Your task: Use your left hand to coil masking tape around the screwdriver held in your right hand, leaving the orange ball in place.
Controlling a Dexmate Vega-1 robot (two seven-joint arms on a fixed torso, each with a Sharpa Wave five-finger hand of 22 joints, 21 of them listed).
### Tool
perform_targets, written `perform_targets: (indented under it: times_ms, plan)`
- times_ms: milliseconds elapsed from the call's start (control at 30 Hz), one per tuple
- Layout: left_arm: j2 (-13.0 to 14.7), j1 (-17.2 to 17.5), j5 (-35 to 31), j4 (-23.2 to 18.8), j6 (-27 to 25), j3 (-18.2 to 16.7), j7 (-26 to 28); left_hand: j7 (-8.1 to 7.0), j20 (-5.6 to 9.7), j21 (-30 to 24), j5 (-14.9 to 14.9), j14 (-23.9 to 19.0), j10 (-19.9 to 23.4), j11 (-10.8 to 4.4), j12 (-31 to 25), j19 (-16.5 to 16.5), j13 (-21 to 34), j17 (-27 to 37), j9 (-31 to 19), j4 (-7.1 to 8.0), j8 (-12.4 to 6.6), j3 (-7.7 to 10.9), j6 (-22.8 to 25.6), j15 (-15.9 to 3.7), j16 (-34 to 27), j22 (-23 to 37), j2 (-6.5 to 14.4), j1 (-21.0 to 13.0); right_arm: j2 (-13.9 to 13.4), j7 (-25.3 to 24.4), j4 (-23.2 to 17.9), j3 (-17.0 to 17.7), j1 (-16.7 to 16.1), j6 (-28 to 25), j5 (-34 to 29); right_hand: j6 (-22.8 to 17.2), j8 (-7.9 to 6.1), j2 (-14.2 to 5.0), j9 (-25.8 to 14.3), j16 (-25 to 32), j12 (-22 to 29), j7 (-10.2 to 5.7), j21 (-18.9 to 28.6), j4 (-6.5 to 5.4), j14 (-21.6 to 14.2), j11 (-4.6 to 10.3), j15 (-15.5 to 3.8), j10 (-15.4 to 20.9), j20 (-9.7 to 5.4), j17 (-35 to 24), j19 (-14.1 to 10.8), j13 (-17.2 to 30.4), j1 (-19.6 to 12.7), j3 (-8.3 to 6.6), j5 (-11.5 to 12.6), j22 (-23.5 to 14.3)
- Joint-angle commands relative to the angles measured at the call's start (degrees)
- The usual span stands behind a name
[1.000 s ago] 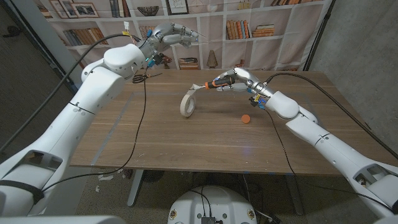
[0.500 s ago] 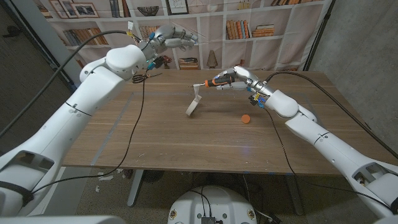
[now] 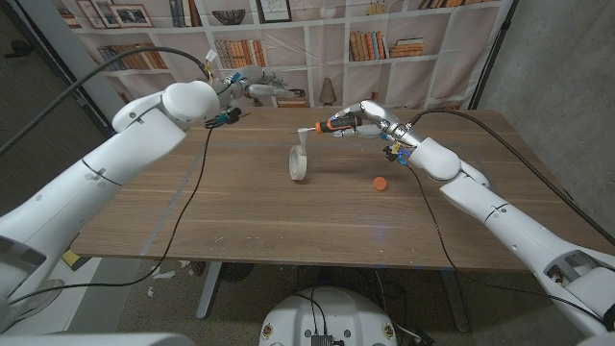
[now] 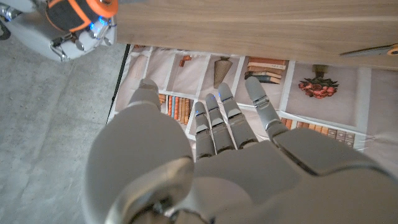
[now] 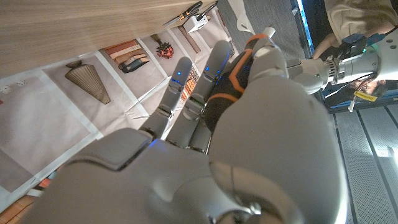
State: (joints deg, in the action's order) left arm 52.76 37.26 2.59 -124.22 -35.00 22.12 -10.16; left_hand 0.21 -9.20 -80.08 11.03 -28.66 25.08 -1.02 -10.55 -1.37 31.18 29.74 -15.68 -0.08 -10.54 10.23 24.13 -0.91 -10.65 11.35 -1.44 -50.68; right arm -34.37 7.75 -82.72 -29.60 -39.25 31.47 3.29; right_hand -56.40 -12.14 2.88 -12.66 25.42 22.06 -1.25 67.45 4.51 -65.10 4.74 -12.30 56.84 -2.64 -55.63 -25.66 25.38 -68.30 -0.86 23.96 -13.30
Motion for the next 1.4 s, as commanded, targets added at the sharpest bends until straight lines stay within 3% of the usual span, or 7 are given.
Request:
perform_targets:
  times_ms: [33,300,667,833,900,1000,1400]
  plan:
    - [3.7,1.9,-5.6,-3.5,-10.0,3.2,-4.6,0.56,-0.48,-0.1,0.9,-1.1,2.5,0.18,-1.7,0.2,-0.2,-0.6,0.2,0.0,-1.54,-0.48,2.7,-0.62,-1.0,0.1,0.2,0.8,0.4,0.1,0.1,0.1,0.5,0.4,0.3,-6.0,-0.19,-11.36,-0.3,-0.3,0.0,-5.28,0.7,-0.01,-0.5,0.44,-0.93,1.1,-8.24,-0.3,0.0,0.2,-11.2,0.47,0.4,0.1]
    - [5.1,1.3,-8.7,-4.0,-14.7,6.9,-7.3,0.57,-0.45,0.0,1.7,3.1,-2.8,0.47,-0.8,-1.2,-0.1,-1.6,0.2,-0.9,0.12,-0.87,-3.6,0.18,-0.5,0.1,0.1,0.1,0.7,0.2,0.9,0.0,0.9,1.0,0.6,-6.0,-0.18,-11.4,-0.3,-0.4,-0.1,-5.21,0.9,-0.06,-0.6,0.42,-0.92,1.0,-8.23,-0.3,0.1,0.3,-11.3,0.57,0.4,0.2]
    - [2.3,-0.1,-9.2,-0.3,-19.7,12.2,-9.4,3.81,-1.93,0.6,2.1,7.6,-7.3,6.0,-0.7,-4.9,-1.3,-2.5,0.8,0.85,-0.24,-3.92,-8.3,3.34,-0.7,0.6,-1.6,4.6,1.0,0.9,1.8,-0.2,1.3,1.2,1.5,-6.1,-0.22,-11.44,-0.3,-0.5,-0.2,-5.11,1.1,-0.13,-0.7,0.41,-0.91,1.0,-8.23,-0.4,0.1,0.4,-11.4,0.74,0.5,0.4]
    - [1.4,-0.6,-9.1,1.3,-18.7,14.4,-10.7,3.5,-2.6,0.6,2.5,5.7,-4.2,5.15,-2.1,-4.0,-1.8,-3.1,1.0,1.11,-1.44,-4.59,-6.2,3.05,-1.8,0.3,-1.9,5.3,1.2,0.8,2.1,-0.2,1.6,1.2,1.4,-6.1,-0.24,-11.45,-0.3,-0.6,-0.2,-5.1,1.2,-0.16,-0.8,0.42,-0.92,1.0,-8.22,-0.4,0.2,0.5,-11.5,0.85,0.5,0.5]
    - [1.1,0.1,-9.5,1.7,-17.4,14.7,-9.9,2.92,-2.62,0.7,2.7,6.0,-4.5,2.64,-1.9,-3.8,-2.0,-3.4,1.1,0.93,-1.34,-4.58,-6.4,2.58,-1.7,0.1,-1.7,4.9,1.3,0.8,2.2,-0.3,1.7,1.3,1.4,-6.1,-0.23,-11.45,-0.4,-0.7,-0.3,-5.07,1.3,-0.18,-0.8,0.4,-0.92,1.1,-8.22,-0.4,0.2,0.5,-11.5,0.89,0.5,0.5]
    - [-0.1,3.2,-9.6,2.8,-14.4,13.6,-6.1,1.3,-2.44,2.0,3.4,11.0,-10.3,1.47,-0.5,-6.2,-2.8,-4.4,2.1,0.18,0.27,-4.86,-13.9,3.63,-0.5,-0.2,-1.5,3.6,1.6,1.1,2.7,-0.5,2.0,1.4,1.5,-6.0,-0.22,-11.48,-0.4,-0.7,-0.3,-5.1,1.4,-0.2,-0.9,0.44,-0.92,1.1,-8.22,-0.4,0.2,0.5,-11.5,0.95,0.6,0.6]
    - [-7.3,10.3,-9.4,7.5,-6.5,12.2,3.5,3.97,-2.81,5.0,4.4,15.7,-15.7,4.93,-1.1,-9.4,-4.3,-5.8,3.3,0.68,-0.37,-7.56,-19.0,5.23,-1.1,-0.6,-3.4,5.4,2.4,1.4,4.0,-1.1,3.0,1.2,1.3,-6.0,-0.23,-11.58,-0.4,-0.9,-0.4,-5.01,1.7,-0.32,-1.0,0.44,-0.91,1.3,-8.21,-0.5,0.3,0.6,-11.6,1.14,0.6,0.8]
